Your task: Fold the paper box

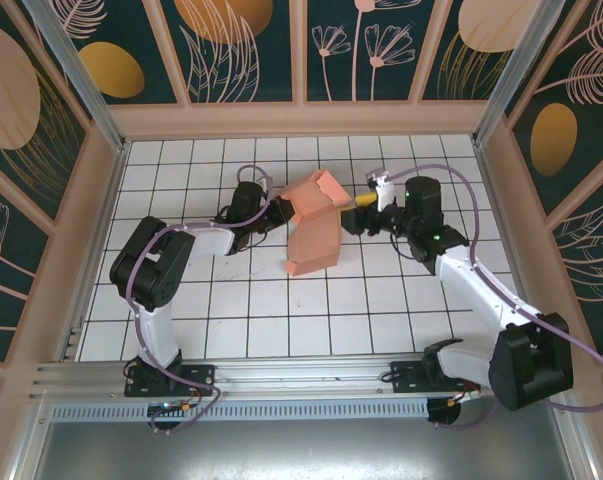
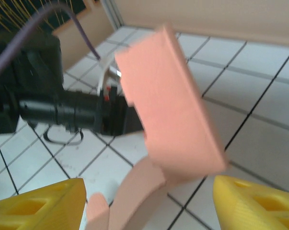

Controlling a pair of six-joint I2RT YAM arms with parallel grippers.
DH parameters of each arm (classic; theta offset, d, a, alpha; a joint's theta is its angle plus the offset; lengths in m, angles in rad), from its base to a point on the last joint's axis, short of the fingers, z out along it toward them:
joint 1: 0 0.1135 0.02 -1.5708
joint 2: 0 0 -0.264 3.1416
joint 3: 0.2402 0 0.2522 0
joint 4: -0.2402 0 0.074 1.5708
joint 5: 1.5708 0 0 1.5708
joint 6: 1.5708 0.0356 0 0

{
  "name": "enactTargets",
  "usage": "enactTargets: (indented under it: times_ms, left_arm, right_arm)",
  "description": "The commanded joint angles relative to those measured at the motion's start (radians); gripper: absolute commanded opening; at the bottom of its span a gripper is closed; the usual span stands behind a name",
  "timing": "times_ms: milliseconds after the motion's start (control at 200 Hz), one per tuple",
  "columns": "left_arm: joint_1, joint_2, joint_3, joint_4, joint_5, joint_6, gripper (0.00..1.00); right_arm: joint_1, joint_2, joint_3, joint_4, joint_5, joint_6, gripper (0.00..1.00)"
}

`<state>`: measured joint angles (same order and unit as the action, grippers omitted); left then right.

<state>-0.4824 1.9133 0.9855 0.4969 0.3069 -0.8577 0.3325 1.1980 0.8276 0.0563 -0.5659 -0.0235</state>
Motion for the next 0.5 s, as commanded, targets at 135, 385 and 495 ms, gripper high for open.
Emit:
enactTargets:
  times_ms: [135, 385, 495]
  left_arm:
    - [0.009, -0.023, 0.009, 0.019, 0.012, 0.02, 0.0]
    - [0.009, -0.022, 0.005, 0.027, 0.012, 0.03, 0.0]
    - [0.009, -0.021, 0.013, 0.018, 0.011, 0.033, 0.0]
  right_arm:
    - [-0.026, 0.191, 0.242, -0.058, 0.007, 0.03, 0.63]
    - [-0.022, 0.353, 0.387, -0.167, -0.053, -0.059, 0.47]
    - [-0.005, 0.386, 0.413, -0.208, -0.066, -0.089, 0.46]
